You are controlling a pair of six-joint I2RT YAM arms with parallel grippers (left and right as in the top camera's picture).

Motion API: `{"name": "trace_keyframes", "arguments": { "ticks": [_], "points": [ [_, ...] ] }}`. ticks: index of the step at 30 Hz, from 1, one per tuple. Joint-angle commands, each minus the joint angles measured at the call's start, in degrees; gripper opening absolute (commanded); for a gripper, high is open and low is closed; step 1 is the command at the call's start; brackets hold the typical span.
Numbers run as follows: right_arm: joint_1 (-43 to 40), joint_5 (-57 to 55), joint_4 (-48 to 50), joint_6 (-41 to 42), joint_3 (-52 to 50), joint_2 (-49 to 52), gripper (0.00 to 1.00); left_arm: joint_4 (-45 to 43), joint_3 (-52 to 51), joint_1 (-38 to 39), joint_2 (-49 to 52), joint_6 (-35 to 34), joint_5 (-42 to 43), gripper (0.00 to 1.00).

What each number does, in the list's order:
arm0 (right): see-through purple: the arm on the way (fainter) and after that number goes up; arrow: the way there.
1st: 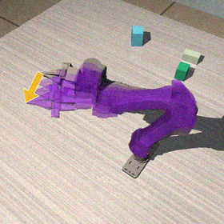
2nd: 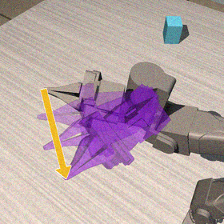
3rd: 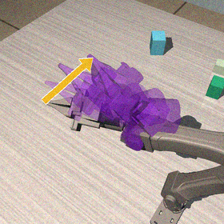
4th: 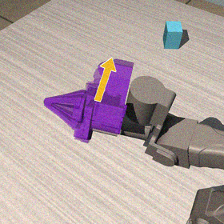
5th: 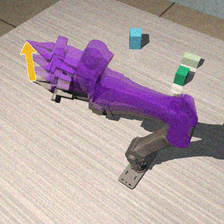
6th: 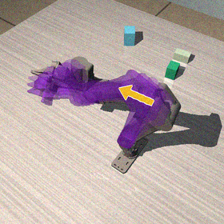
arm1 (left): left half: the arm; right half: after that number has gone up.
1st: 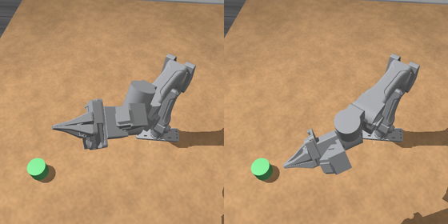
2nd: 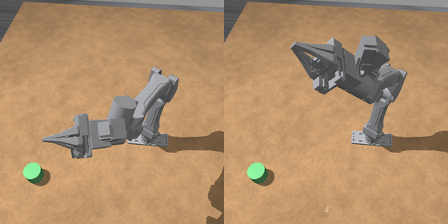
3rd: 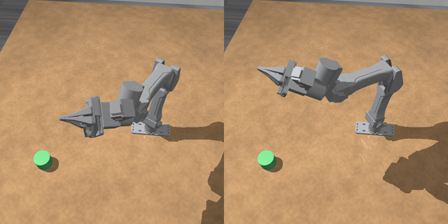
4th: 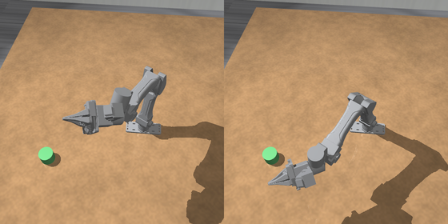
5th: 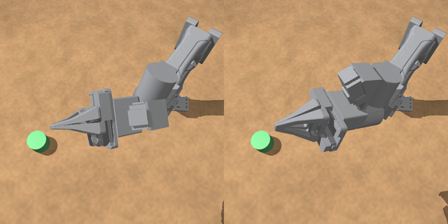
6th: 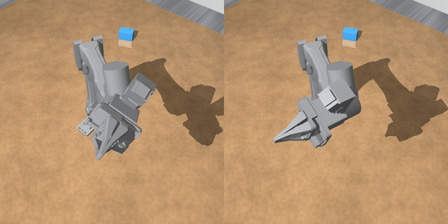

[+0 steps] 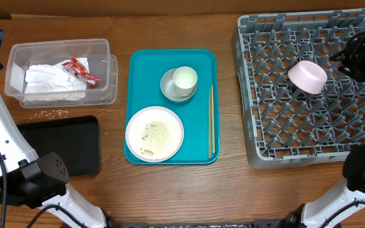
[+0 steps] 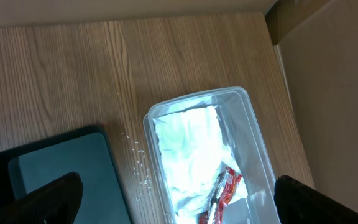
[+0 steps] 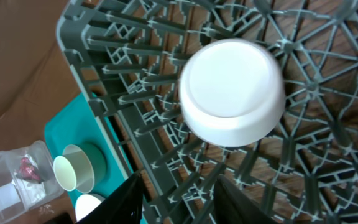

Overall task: Sort waste into correct bins and load items into the dishwasher
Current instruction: 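Lower the pink bowl into the rack's back right and release it, then move the right gripper to the tray and grasp the white cup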

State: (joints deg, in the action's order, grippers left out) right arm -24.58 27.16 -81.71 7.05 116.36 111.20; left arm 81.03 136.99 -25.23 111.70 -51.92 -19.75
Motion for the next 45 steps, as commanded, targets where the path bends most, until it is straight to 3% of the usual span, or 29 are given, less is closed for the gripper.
{"name": "trace_keyframes", "arguments": {
  "ticks": [1,6,9,14,17,22,33,38,42,45],
  "points": [
    [3.56,-3.15,0.94,0.28,0.31,-0.15,0.4,-0.09,0.0,0.24,0.5,0.5,-0.72,1.0],
    [8.41,-10.1,4.98,3.32,-2.45,0.39,0.4,-0.09,0.0,0.24,0.5,0.5,-0.72,1.0],
    [10.16,-19.93,8.92,8.22,-4.13,0.42,0.38,-0.09,0.0,0.24,0.5,0.5,-0.72,1.0],
    [10.29,-29.29,18.99,13.18,-8.68,1.09,0.26,-0.09,0.0,0.24,0.5,0.5,-0.74,1.0],
    [9.7,-28.48,24.0,13.2,-12.04,1.9,0.22,-0.09,0.0,0.24,0.5,0.5,-0.74,1.0],
    [10.03,-25.79,24.37,13.14,-13.29,3.98,0.19,-0.09,0.0,0.24,0.5,0.5,-0.72,1.0],
    [10.75,-17.55,14.36,12.7,-13.22,4.61,0.15,-0.09,0.0,0.24,0.5,0.5,-0.72,1.0],
    [10.75,-14.16,9.53,12.24,-13.11,3.67,0.05,-0.09,0.0,0.24,0.5,0.5,-0.72,1.0],
    [11.54,-12.68,8.37,10.43,-13.11,0.07,0.07,-0.09,0.0,0.24,0.5,0.5,-0.72,1.0],
    [13.4,-8.46,9.33,9.01,-13.11,-3.56,0.2,-0.09,0.0,0.24,0.5,0.5,-0.72,1.0]
  ]
}}
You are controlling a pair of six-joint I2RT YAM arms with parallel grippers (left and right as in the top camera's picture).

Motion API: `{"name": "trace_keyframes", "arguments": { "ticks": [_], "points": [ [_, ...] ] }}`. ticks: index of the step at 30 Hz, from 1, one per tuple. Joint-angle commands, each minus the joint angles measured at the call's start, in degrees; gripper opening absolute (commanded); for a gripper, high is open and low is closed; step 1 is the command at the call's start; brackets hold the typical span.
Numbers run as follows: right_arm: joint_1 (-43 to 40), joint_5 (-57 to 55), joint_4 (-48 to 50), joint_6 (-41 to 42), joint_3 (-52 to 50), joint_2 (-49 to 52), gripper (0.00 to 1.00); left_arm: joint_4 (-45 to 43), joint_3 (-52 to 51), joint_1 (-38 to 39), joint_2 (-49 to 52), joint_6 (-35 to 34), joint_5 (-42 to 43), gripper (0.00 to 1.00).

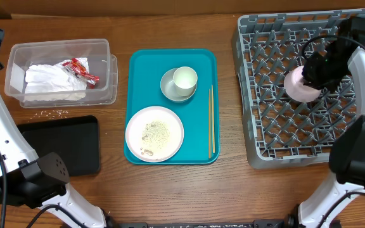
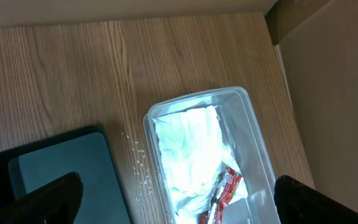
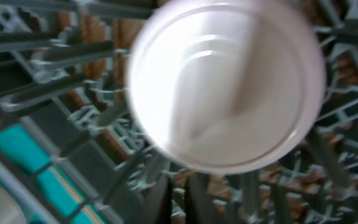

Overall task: Sort waste into correct bins and load items into the dishwasher
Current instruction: 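Move the right gripper to the tray and grasp the white cup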

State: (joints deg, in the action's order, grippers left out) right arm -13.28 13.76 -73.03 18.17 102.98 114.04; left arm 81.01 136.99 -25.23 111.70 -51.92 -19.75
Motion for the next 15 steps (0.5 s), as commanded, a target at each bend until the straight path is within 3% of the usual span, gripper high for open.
{"name": "trace_keyframes", "arguments": {
  "ticks": [1,2,3,4,5,10,15],
  "points": [
    [3.04,6.67,1.25,-2.34,0.26,-7.37,0.26,-0.07,0.0,0.24,0.5,0.5,-0.72,1.0],
    [4.11,9.22,2.21,-3.45,0.26,-8.15,0.3,-0.07,0.0,0.24,0.5,0.5,-0.72,1.0],
    [5.49,12.98,3.74,-5.27,0.26,-8.74,0.45,-0.07,0.0,0.24,0.5,0.5,-0.72,1.0],
    [6.75,16.11,5.29,-6.27,0.26,-8.94,0.71,-0.07,0.0,0.24,0.5,0.5,-0.72,1.0],
    [8.39,19.04,7.08,-6.4,0.24,-8.92,0.76,-0.07,0.0,0.24,0.5,0.5,-0.72,1.0],
    [17.59,19.28,15.43,-5.9,0.04,-7.61,0.76,-0.07,0.0,0.24,0.5,0.5,-0.72,1.0],
    [29.92,3.82,21.97,1.11,0.04,-5.6,0.76,-0.07,0.0,0.24,0.5,0.5,-0.72,1.0]
  ]
}}
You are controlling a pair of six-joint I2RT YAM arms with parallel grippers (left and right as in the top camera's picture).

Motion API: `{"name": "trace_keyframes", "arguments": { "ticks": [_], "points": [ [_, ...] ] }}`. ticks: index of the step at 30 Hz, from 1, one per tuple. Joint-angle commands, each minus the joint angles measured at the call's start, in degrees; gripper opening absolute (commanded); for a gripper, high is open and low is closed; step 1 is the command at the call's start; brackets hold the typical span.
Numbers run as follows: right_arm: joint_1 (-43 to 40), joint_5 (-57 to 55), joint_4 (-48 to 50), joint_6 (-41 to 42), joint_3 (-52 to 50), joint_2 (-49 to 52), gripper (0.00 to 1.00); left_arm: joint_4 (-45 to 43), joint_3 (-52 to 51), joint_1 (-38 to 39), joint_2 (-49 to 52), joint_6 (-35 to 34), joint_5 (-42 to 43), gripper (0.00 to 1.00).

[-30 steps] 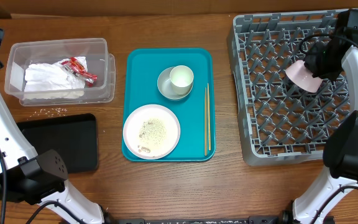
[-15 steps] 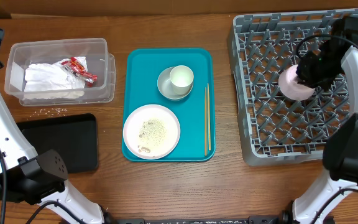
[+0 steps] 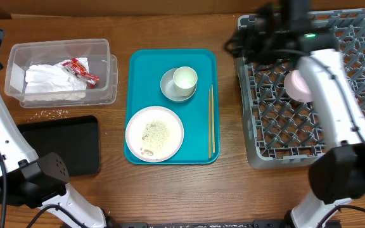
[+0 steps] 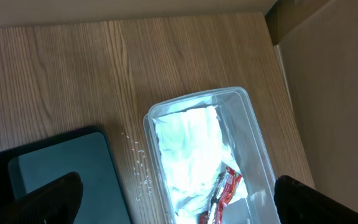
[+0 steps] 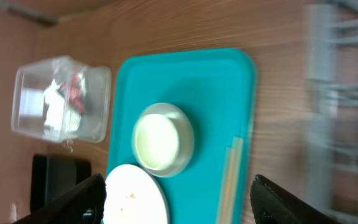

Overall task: Sort waste into correct bins and load items into the dishwasher
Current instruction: 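Move the right gripper to the tray and grasp the white cup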

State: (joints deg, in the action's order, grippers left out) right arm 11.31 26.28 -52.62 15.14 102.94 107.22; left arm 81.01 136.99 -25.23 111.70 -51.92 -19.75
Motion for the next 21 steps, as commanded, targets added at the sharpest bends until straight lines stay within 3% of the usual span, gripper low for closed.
{"name": "trace_keyframes", "arguments": {
  "ticks": [1,11,21],
  "points": [
    [7.52,-11.85,2.8,6.14,0.09,1.7,0.74,-0.07,0.0,0.24,0.5,0.5,-0.72,1.0],
    [23.12,-35.43,12.81,10.4,0.09,10.67,0.7,-0.07,0.0,0.24,0.5,0.5,-0.72,1.0],
    [26.25,-36.81,15.17,9.97,0.09,14.58,0.65,-0.07,0.0,0.24,0.5,0.5,-0.72,1.0]
  ]
}}
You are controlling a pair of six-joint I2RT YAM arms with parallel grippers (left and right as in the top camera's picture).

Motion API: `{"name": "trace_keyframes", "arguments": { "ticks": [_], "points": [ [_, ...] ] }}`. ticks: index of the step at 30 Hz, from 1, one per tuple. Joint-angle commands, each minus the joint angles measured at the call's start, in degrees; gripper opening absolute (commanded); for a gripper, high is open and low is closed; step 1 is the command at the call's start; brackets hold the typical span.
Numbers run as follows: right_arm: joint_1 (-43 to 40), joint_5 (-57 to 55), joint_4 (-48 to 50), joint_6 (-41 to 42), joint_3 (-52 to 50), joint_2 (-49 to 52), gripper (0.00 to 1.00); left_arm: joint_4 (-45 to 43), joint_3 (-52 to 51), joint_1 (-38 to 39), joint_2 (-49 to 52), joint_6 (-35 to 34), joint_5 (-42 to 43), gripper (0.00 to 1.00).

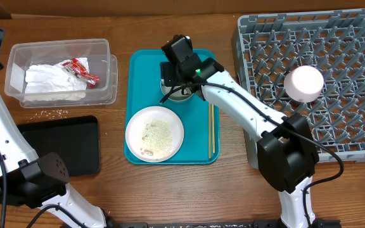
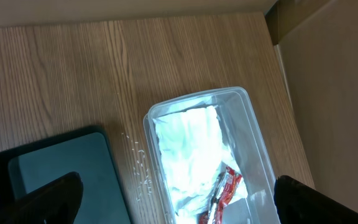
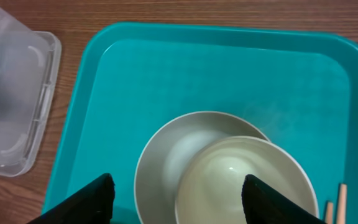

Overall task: Sort waste into correct bins and load items into the dishwasher
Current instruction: 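Move the right gripper to the tray and grasp the white cup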

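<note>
A teal tray [image 1: 146,76] holds a grey bowl [image 3: 173,155] with a pale green cup [image 3: 247,180] standing in it. Also on the tray are a white plate [image 1: 154,133] with food scraps and a pair of chopsticks [image 1: 211,123]. My right gripper [image 3: 179,202] is open, low over the bowl and cup, with one finger on each side of them. A pink bowl [image 1: 304,82] lies bottom up in the grey dish rack [image 1: 353,133]. My left gripper [image 2: 176,202] hangs open, high over the clear bin [image 2: 253,143].
The clear bin [image 1: 18,54] at the left holds a white napkin [image 1: 49,79] and a red wrapper [image 1: 80,68]. A black bin [image 1: 62,144] lies in front of it, with rice grains [image 1: 51,114] scattered between them. Cardboard walls stand behind the table.
My right gripper was high over the gap between tray and rack. It is now low over the bowl and cup on the tray. The left arm has not moved.
My right gripper stood open to the right of the pink bowl, which lay tilted in the rack. Then it was close upon that bowl. Then it was away at the rack's left side, the bowl left bottom up. Now it hangs over the tray's bowl and cup.
</note>
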State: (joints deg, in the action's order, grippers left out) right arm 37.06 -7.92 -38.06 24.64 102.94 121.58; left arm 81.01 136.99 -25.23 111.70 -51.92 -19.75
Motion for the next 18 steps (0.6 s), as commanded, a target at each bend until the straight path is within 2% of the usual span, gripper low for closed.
{"name": "trace_keyframes", "arguments": {
  "ticks": [1,4,15,18],
  "points": [
    [0.5,-2.56,0.5,0.48,0.09,0.5,0.63,-0.07,0.0,0.24,0.5,0.5,-0.72,1.0],
    [0.5,-2.51,0.13,0.48,0.07,1.68,0.57,-0.07,0.0,0.24,0.5,0.5,-0.72,1.0],
    [2.71,-1.46,-1.44,0.5,0.02,2.97,0.55,-0.07,0.0,0.24,0.5,0.5,-0.72,1.0],
    [2.91,-1.53,-1.6,0.5,0.02,2.97,0.5,-0.07,0.0,0.24,0.5,0.5,-0.72,1.0]
  ]
}}
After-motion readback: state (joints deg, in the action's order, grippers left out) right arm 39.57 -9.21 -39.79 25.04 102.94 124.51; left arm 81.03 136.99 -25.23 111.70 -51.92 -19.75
